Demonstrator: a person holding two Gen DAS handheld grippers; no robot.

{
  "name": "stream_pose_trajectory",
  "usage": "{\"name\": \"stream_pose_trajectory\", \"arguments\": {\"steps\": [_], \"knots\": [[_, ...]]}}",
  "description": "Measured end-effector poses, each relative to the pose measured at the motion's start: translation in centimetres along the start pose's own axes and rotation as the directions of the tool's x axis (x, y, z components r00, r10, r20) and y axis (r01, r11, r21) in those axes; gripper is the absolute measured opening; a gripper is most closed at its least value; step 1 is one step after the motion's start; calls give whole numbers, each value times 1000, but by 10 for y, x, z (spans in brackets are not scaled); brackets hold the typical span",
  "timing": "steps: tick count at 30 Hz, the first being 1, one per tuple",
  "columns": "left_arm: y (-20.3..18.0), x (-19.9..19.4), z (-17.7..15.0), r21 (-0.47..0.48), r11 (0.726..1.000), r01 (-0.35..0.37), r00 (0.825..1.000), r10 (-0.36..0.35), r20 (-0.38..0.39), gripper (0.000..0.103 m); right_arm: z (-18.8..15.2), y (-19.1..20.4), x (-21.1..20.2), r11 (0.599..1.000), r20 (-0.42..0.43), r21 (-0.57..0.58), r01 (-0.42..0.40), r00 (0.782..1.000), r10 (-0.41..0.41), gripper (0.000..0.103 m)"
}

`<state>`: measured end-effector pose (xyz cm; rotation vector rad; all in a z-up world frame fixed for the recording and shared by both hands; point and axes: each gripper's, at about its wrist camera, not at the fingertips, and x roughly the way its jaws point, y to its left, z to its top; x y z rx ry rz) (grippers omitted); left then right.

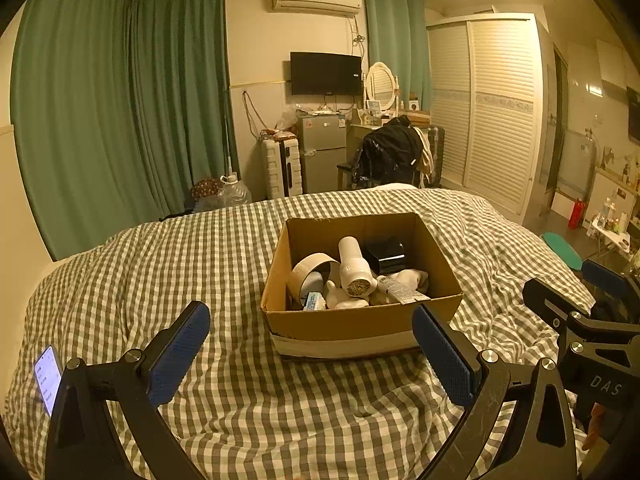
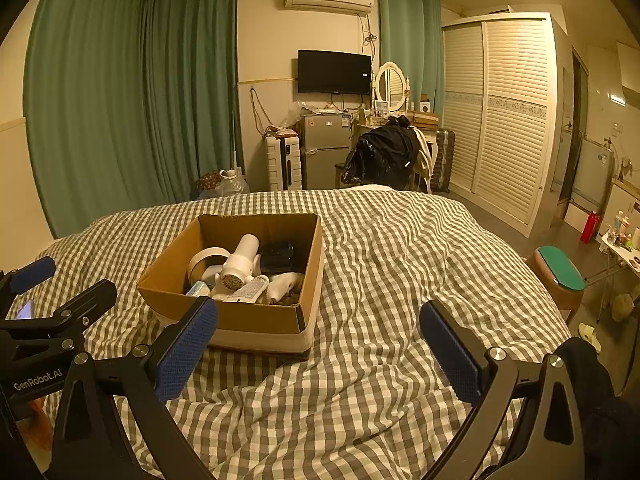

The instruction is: Organize objects

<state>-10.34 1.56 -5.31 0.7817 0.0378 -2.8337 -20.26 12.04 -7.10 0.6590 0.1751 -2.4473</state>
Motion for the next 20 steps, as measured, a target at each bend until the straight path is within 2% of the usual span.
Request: {"name": "stream_pose_trajectory", "arguments": {"steps": [20], "knots": [[1, 1, -4, -2, 1000, -16, 1000, 16, -7, 103, -4, 0, 1, 1000, -10, 3, -1, 1000, 1, 101]]}}
